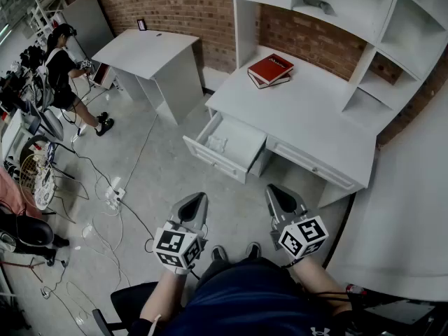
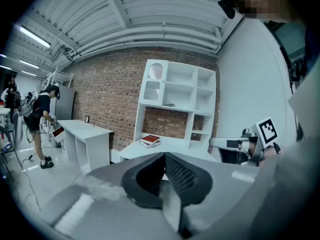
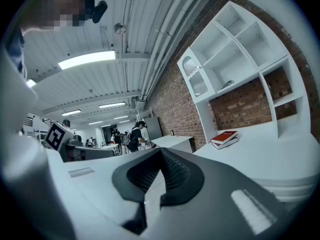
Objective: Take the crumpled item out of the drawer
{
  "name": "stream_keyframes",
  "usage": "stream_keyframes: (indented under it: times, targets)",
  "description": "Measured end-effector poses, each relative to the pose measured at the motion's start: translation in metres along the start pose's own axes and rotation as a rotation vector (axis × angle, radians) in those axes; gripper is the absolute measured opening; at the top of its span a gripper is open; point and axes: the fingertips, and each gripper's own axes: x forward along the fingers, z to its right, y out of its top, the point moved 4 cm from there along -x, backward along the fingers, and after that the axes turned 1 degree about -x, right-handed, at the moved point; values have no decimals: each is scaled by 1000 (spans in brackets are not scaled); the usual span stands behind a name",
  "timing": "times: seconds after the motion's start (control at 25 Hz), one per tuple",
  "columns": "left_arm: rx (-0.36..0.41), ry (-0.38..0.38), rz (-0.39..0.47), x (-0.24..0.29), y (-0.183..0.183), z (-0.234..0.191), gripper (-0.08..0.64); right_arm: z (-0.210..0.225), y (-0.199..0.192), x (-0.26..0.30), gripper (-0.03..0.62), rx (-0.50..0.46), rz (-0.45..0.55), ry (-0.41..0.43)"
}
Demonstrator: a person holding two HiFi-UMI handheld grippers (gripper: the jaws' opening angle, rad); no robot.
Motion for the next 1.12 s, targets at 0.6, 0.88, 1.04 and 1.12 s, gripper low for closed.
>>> stream_keyframes:
  times: [0.6,0.88,1.04,1.12]
  targets:
    - [-9,40,-23,25,0,24,3,38,2,2,2,-5,-30,31]
    - [-41,77,-59,32,-10,1,3,46,-8,24,2,19,-57,35]
    - [-53,72,-75,52,-13,-20,3,57,-17,49,2,33,-76,21]
    - [-58,60,-85,64,-14,-32,3,61,-20,63,2,44,-86,8]
